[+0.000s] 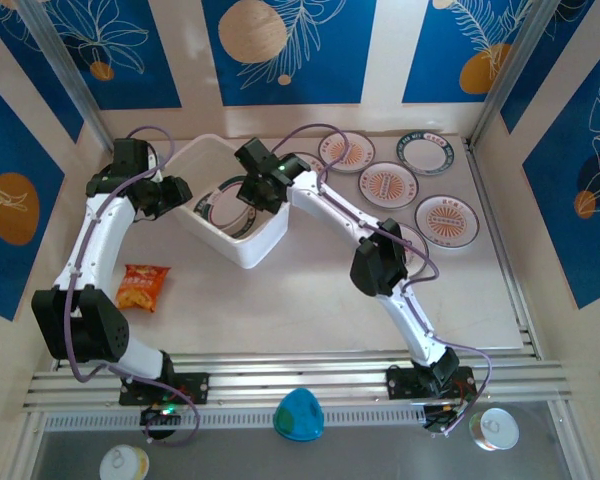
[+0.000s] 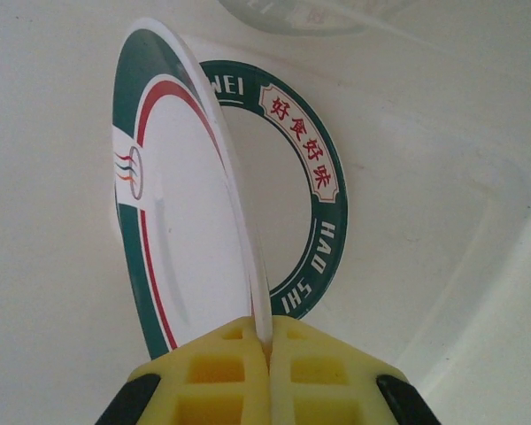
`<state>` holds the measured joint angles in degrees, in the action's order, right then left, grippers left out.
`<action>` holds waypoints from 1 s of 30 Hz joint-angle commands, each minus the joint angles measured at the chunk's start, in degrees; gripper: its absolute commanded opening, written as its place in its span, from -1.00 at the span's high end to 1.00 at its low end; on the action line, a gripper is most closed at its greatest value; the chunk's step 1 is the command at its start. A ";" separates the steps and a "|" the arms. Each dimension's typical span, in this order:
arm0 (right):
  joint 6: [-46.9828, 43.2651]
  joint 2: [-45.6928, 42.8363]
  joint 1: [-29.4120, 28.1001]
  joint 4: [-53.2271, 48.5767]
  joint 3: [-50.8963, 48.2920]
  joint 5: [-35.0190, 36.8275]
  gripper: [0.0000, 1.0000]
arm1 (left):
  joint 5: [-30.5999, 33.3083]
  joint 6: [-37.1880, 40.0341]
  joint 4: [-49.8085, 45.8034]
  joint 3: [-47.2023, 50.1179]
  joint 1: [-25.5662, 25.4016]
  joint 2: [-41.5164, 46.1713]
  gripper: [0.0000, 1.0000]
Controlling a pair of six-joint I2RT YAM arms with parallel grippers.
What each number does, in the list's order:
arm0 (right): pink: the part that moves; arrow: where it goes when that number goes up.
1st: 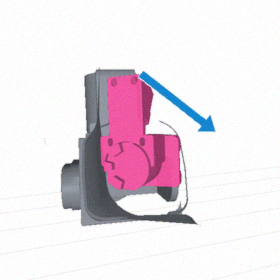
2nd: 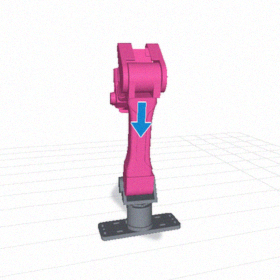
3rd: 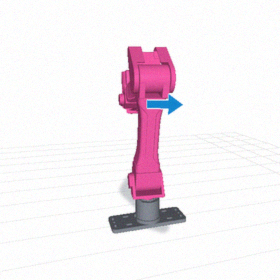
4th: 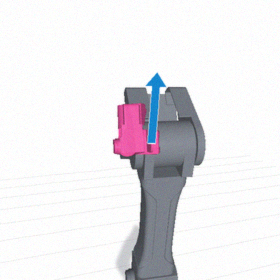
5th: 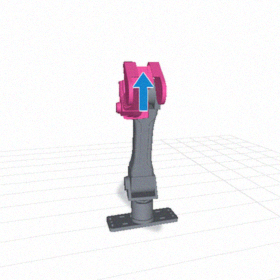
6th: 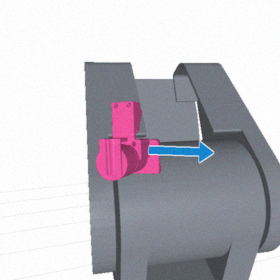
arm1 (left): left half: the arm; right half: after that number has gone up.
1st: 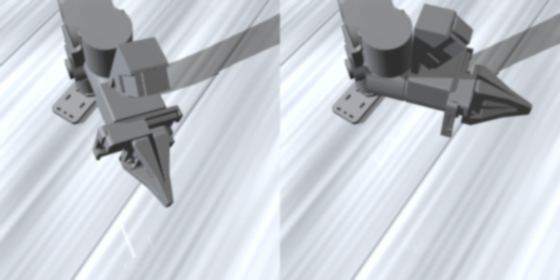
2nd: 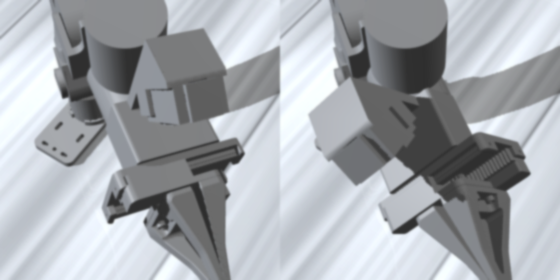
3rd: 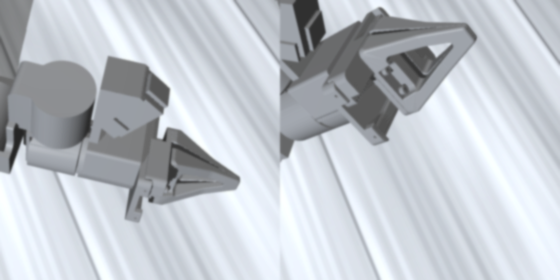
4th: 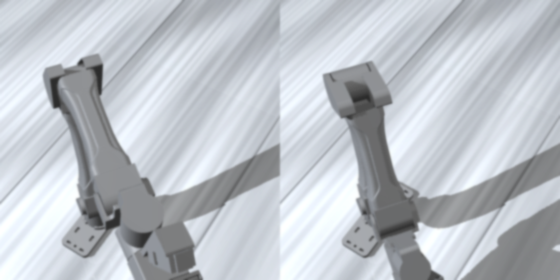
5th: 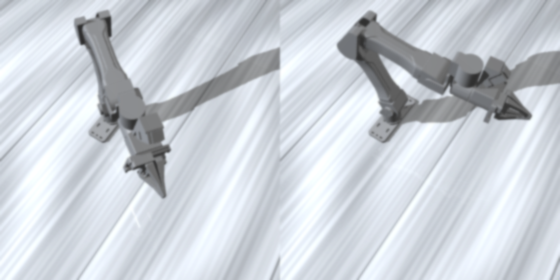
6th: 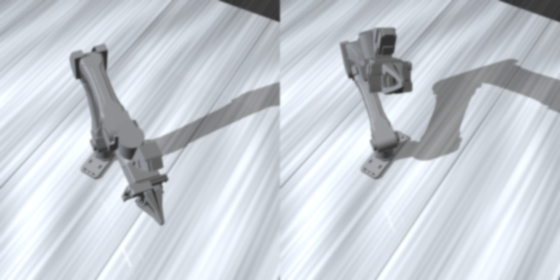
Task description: Place the plates into the plastic bin on the countertop
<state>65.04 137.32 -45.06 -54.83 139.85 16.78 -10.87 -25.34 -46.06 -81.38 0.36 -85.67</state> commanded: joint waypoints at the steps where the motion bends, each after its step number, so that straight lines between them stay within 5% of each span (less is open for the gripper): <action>1: -1.78 3.82 -2.14 0.97 2.44 2.74 0.93 | -0.29 0.14 0.01 -0.63 0.30 0.68 0.11; 15: 1.62 6.91 -3.50 -2.27 5.14 8.25 0.90 | -0.20 -1.02 -0.04 0.95 0.34 2.12 0.11; 22: 2.10 8.14 -3.71 -2.80 6.19 8.79 0.30 | -0.75 -1.46 0.36 1.97 0.34 3.21 0.10; 30: 0.04 7.54 -3.87 -1.95 6.56 9.56 -0.12 | -0.46 -1.47 -0.20 2.72 0.34 4.00 0.09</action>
<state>66.17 145.01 -48.42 -55.96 144.51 24.71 -10.90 -26.61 -45.89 -79.42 0.36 -83.11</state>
